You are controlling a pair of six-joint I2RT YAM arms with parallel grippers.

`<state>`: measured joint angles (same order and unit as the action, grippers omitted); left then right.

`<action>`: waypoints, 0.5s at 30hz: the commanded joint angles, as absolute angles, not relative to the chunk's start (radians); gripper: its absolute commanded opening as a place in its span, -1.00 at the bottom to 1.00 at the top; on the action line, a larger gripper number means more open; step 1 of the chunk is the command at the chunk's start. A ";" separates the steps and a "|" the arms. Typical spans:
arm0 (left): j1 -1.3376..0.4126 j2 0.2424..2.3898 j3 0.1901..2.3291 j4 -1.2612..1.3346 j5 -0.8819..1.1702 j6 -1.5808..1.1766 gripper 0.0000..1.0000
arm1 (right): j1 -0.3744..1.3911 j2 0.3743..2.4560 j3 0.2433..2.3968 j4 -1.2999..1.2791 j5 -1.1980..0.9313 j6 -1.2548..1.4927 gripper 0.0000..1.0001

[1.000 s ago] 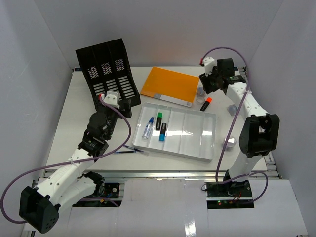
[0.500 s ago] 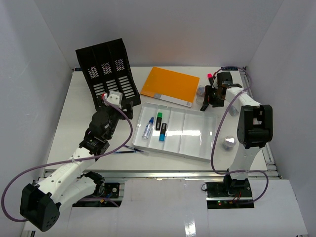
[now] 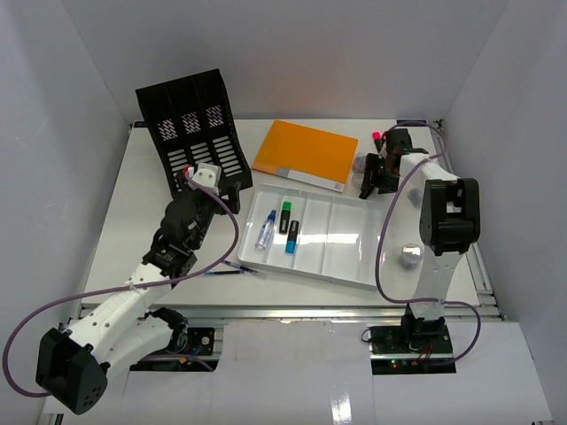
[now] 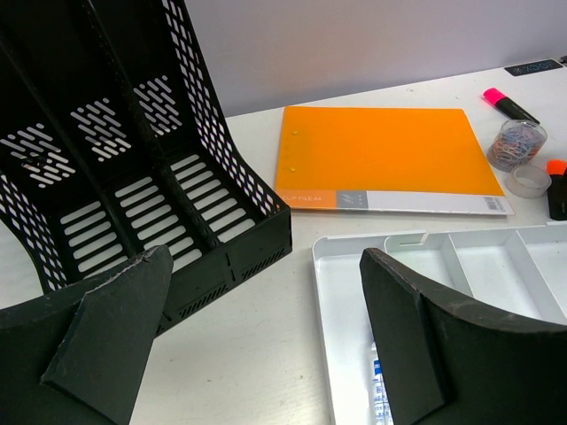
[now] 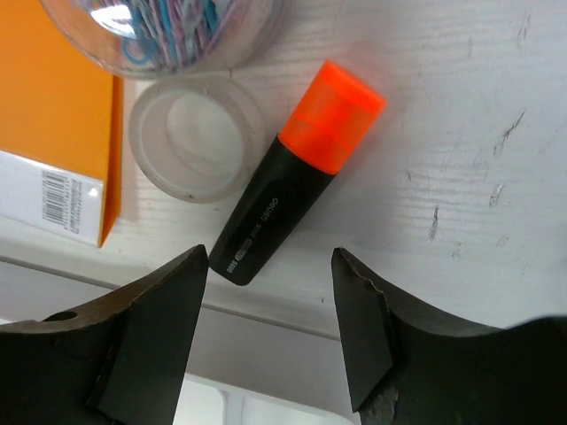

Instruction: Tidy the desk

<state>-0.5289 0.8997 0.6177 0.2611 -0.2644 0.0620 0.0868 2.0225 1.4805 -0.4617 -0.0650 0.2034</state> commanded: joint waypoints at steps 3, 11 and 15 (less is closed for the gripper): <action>-0.526 0.906 0.658 0.249 -0.242 0.055 0.96 | 0.083 2.079 1.563 -0.442 -0.028 0.235 0.35; -0.527 0.921 0.661 0.247 -0.242 0.055 0.96 | 0.083 2.137 1.611 -0.441 0.084 0.236 0.29; -0.527 0.923 0.660 0.246 -0.242 0.058 0.96 | 0.083 2.144 1.614 -0.440 0.122 0.233 0.18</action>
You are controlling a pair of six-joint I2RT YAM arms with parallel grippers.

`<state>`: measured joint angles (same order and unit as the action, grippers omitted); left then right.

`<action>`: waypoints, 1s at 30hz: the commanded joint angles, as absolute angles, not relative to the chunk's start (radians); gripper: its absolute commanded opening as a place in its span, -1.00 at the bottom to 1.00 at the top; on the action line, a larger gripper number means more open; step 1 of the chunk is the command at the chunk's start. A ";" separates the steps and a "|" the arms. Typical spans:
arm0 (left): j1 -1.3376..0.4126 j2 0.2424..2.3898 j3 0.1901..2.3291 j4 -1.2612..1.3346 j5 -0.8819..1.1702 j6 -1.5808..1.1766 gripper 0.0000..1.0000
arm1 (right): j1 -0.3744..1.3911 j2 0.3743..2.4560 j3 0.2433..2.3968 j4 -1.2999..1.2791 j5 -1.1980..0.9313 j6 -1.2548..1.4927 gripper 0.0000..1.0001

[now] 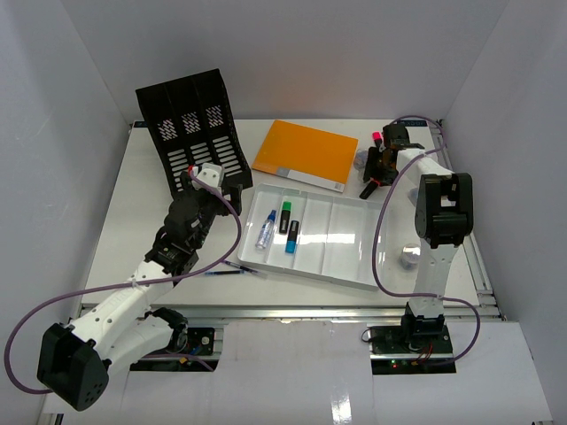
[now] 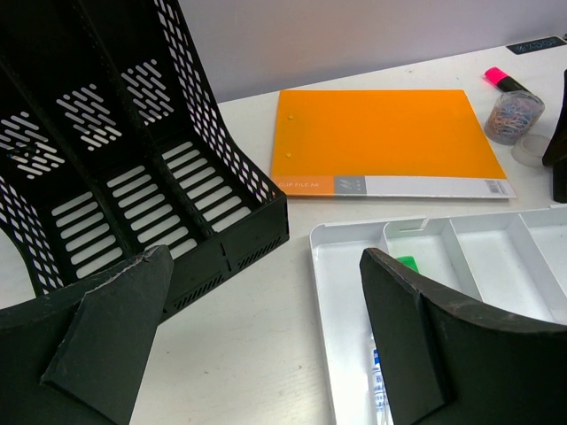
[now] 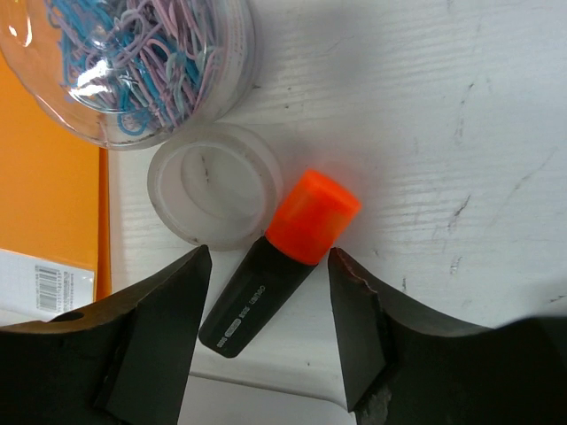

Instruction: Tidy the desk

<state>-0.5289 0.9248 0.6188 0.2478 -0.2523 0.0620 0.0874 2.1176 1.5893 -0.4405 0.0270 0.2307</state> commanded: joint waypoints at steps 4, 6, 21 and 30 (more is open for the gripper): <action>-0.527 0.922 0.660 0.247 -0.242 0.060 0.96 | 0.082 2.143 1.607 -0.439 0.132 0.223 0.12; -0.527 0.922 0.660 0.247 -0.243 0.060 0.96 | 0.081 2.141 1.604 -0.436 0.122 0.218 0.11; -0.528 0.919 0.661 0.245 -0.242 0.061 0.96 | 0.081 2.082 1.548 -0.385 -0.035 0.169 0.49; -0.526 0.919 0.662 0.245 -0.239 0.061 0.96 | 0.097 2.084 1.485 -0.365 0.076 0.163 0.34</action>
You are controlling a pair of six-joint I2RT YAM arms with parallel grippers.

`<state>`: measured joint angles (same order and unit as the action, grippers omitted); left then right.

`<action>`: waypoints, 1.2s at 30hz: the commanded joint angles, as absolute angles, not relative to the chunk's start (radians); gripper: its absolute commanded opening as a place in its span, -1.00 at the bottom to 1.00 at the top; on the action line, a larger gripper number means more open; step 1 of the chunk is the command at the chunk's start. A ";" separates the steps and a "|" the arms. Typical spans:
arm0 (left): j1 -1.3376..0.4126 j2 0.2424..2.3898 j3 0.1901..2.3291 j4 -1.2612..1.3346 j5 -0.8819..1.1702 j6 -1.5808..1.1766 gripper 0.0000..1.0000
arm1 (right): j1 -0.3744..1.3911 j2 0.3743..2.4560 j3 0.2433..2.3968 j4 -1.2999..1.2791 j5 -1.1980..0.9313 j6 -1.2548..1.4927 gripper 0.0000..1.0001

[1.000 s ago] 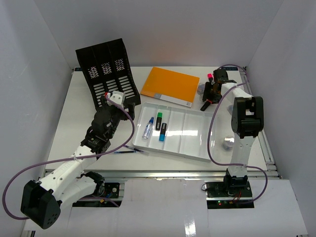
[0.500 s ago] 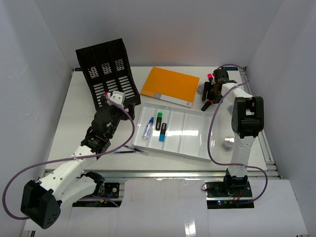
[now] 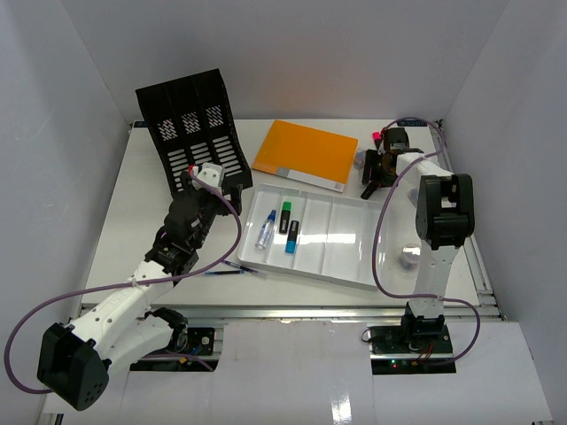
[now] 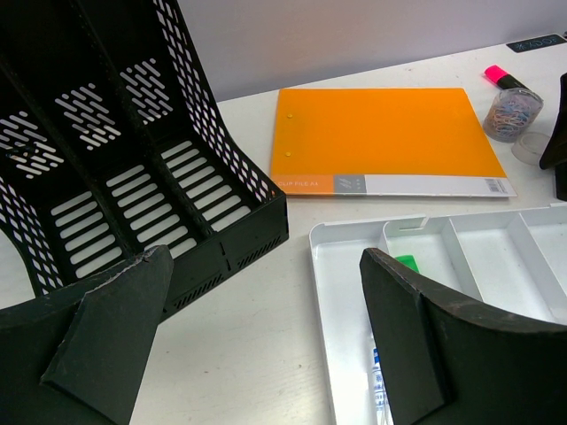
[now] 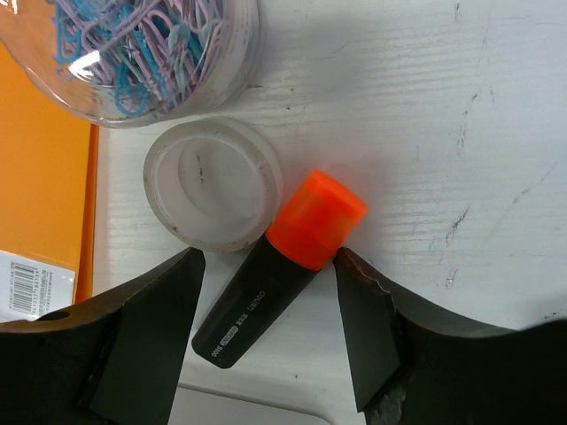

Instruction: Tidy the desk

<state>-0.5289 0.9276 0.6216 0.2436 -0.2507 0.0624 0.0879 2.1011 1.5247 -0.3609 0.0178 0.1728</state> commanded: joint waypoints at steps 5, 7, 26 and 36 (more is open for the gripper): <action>-0.526 0.917 0.661 0.245 -0.241 0.061 0.96 | 0.115 2.094 1.474 -0.365 0.140 0.139 0.24; -0.526 0.916 0.661 0.245 -0.242 0.061 0.96 | 0.115 2.091 1.466 -0.365 0.153 0.130 0.21; -0.526 0.905 0.661 0.242 -0.244 0.063 0.96 | 0.019 2.054 1.457 -0.341 0.111 0.112 -0.41; -0.526 0.904 0.661 0.242 -0.247 0.064 0.96 | -0.047 2.018 1.506 -0.306 0.050 0.083 -0.74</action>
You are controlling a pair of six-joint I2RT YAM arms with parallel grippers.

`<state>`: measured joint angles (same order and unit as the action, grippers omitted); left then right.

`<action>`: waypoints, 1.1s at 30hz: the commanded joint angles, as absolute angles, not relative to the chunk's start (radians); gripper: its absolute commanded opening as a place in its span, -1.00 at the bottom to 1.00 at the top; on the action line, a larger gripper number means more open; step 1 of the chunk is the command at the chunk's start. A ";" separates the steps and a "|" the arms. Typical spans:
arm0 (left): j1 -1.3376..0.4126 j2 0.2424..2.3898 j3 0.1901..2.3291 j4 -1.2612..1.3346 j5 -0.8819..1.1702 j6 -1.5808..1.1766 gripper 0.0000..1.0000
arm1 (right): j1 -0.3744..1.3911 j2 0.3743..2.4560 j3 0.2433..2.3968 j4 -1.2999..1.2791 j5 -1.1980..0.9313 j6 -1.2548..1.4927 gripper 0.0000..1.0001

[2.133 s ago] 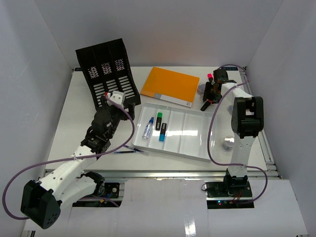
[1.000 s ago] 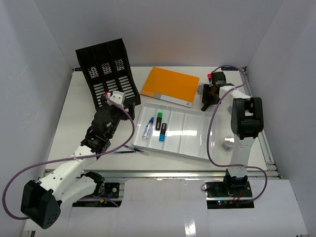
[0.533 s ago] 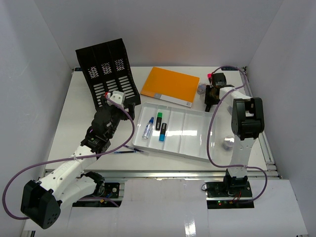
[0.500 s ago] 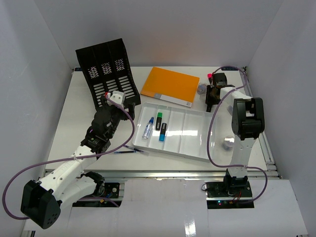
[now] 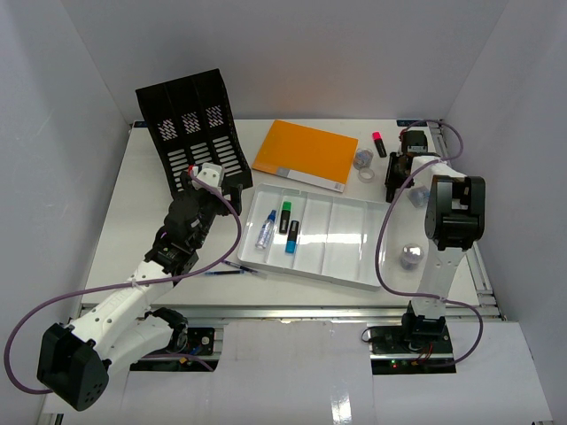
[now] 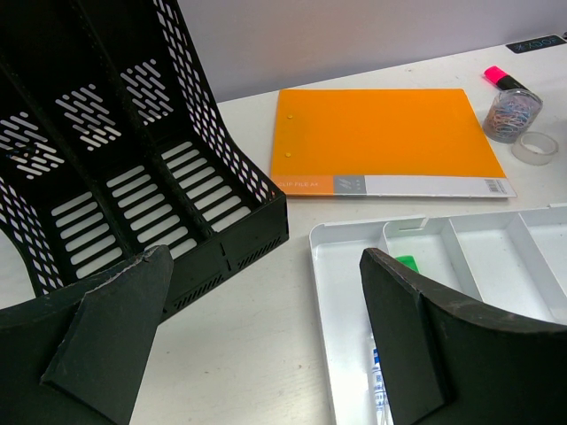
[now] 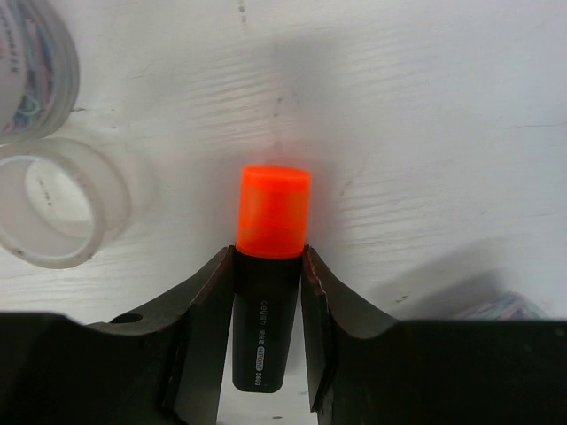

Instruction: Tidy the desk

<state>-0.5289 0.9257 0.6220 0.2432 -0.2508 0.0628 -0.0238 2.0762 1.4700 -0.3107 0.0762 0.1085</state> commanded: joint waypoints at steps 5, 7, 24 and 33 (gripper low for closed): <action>-0.526 0.905 0.661 0.242 -0.244 0.064 0.96 | -0.057 1.921 1.484 -0.249 0.009 0.063 -0.83; -0.526 0.903 0.663 0.242 -0.244 0.064 0.96 | -0.057 1.882 1.465 -0.212 -0.050 0.056 -0.84; -0.526 0.899 0.660 0.244 -0.256 0.069 0.96 | 0.251 1.655 1.165 -0.066 -0.536 0.232 -0.85; -0.526 0.928 0.661 0.243 -0.280 0.086 0.96 | 0.426 1.730 1.124 0.064 -0.583 0.374 -0.81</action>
